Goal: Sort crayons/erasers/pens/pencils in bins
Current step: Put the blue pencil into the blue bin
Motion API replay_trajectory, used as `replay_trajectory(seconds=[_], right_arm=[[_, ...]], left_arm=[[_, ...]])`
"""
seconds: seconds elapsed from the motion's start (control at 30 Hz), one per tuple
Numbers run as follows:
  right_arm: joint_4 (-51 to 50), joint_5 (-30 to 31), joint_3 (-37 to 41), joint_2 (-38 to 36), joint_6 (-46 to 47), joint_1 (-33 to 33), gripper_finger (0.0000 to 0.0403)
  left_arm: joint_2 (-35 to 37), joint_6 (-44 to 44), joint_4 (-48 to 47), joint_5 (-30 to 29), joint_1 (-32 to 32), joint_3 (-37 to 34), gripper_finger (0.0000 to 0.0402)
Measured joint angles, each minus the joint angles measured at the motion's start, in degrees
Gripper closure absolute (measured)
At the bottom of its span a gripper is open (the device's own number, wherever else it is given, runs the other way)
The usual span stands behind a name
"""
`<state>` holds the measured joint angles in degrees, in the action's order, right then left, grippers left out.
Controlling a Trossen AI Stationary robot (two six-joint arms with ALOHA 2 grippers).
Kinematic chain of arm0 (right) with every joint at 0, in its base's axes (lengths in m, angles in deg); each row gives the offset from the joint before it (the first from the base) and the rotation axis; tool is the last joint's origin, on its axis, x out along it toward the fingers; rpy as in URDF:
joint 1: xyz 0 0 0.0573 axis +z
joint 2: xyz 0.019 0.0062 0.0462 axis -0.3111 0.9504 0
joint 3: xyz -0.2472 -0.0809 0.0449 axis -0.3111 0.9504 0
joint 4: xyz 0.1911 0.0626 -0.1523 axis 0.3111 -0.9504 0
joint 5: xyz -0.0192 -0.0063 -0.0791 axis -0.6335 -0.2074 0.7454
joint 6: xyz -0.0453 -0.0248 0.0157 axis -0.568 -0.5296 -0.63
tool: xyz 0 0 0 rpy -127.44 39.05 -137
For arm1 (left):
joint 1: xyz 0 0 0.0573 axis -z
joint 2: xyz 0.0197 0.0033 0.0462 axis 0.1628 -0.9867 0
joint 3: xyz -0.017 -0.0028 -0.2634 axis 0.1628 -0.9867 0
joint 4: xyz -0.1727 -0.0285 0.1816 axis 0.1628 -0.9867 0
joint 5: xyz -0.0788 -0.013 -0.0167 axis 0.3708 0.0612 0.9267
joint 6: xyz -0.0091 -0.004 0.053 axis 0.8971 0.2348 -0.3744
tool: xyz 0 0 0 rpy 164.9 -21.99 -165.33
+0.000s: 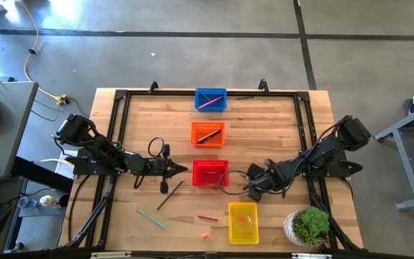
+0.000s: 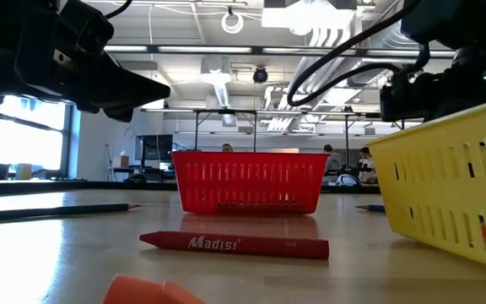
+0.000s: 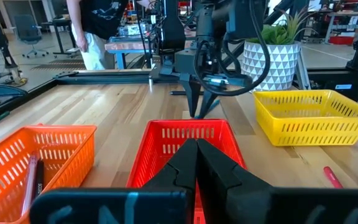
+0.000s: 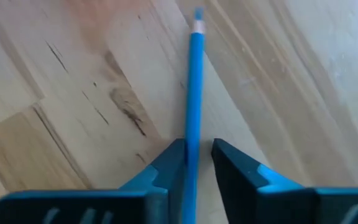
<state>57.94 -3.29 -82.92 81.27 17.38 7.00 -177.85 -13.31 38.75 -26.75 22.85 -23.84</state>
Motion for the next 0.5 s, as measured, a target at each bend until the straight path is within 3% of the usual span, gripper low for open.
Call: replay_trajectory(seconds=[0.3,0.5], right_arm=[[-0.6,-2.4,0.1,0.0,-4.8,-1.9,0.0393],[-2.5,-2.4,-1.7,0.0,-6.3,-2.0,0.0396]], left_arm=[[0.0,3.0,0.0,0.2,0.0,0.0,0.0401],[0.0,4.1,0.0,1.5,0.0,0.0,0.0401]])
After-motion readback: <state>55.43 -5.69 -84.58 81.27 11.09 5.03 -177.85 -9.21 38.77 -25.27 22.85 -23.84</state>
